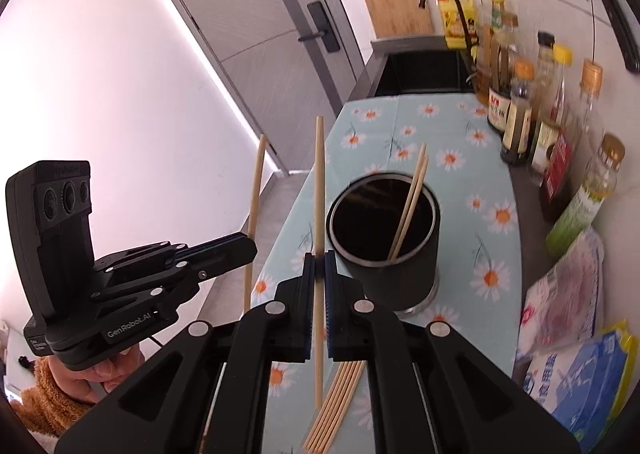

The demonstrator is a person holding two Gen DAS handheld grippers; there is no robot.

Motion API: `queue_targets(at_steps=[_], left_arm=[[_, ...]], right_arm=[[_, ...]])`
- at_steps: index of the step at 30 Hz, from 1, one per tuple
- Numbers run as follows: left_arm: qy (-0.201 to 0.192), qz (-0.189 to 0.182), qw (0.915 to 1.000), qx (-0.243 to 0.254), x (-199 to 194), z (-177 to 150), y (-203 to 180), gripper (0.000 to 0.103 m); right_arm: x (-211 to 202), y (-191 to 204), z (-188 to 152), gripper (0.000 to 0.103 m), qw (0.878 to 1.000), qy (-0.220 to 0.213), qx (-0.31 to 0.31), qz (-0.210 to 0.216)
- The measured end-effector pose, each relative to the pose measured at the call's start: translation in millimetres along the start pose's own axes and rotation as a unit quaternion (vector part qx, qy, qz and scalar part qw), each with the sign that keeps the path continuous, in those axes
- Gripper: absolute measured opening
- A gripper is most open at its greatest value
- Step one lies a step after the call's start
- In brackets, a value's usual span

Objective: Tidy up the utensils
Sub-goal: 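Lift both held chopsticks and lower them into the black holder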

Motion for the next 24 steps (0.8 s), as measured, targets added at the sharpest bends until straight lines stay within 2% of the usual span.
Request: queue_targets(at_steps=[8,14,22,24], left_arm=[[-0.044,-0.037,0.9978,0.032,8,38,-4,0.004],[-0.047,-0.033,0.9971,0.050,23,50,-4,0.004],[-0.086,-0.017,0.9934,0.074,29,73,-5,0.004],[-0.095,-0.022,0.9926,0.073,30,78,-4,0.004]], right_arm=[[-3,-3,39,0.006,0.998,-0.063,-0.010,-0.007],[-10,-12,59,0.006,0.994,-0.111,0.005,-0.001],[-10,-20,83,0.006,0.988,-0.154,0.016,-0.010],[-7,-24,87,0.006,0.987,-0.162,0.016,-0.013]])
Point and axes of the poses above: each gripper's, at about its wrist camera, not at the fingertips, and x roughly the way its jaws point, y to its left, z to its top, the point moved 8 cm from there along x, roughly the way its jaws point, and after that the axes turned 14 degrees about -z, right-handed, at the moved point
